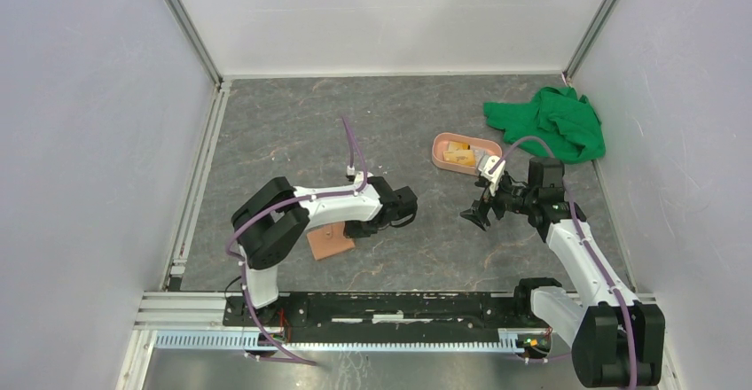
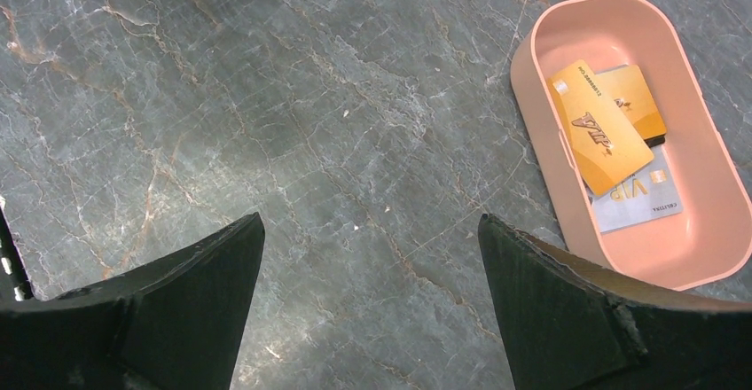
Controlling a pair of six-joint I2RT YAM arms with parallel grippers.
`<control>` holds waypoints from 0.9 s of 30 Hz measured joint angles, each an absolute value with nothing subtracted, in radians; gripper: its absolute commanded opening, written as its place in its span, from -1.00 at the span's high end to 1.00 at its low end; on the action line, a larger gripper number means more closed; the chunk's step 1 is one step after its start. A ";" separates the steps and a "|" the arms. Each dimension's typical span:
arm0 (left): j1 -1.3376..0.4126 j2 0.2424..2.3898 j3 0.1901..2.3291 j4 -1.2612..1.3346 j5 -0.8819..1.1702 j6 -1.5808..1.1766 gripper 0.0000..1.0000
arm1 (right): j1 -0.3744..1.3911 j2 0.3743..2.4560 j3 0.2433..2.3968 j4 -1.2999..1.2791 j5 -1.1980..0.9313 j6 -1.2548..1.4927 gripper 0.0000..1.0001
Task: Put the credit cards into the card holder
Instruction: Open the card holder at the center of the board.
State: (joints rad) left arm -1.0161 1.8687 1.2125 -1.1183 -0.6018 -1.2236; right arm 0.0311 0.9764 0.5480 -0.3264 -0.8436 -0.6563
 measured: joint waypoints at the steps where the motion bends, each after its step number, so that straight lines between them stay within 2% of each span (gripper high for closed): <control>1: -1.017 1.869 1.213 -1.118 -0.602 -1.218 0.87 | 0.031 0.976 0.548 -0.326 -0.843 -0.656 -0.96; 3: -1.020 1.864 1.213 -1.114 -0.603 -1.200 0.96 | 0.031 0.976 0.548 -0.326 -0.839 -0.657 -0.96; 7: -1.036 1.803 1.193 -1.054 -0.601 -1.094 0.97 | 0.033 0.976 0.553 -0.329 -0.836 -0.656 -0.96; 15: -1.074 1.571 1.065 -0.670 -0.410 -0.669 0.96 | 0.023 0.976 0.575 -0.319 -0.783 -0.607 -0.96; 20: -1.117 1.615 1.081 -0.505 -0.327 -0.428 0.96 | -0.060 0.974 0.575 -0.286 -0.730 -0.540 -0.96; 25: -1.247 1.710 1.108 -0.357 -0.329 -0.186 0.95 | -0.133 0.970 0.575 -0.256 -0.697 -0.478 -0.96; 27: -1.285 1.731 1.109 -0.310 -0.332 -0.121 0.79 | -0.149 0.970 0.575 -0.248 -0.696 -0.463 -0.96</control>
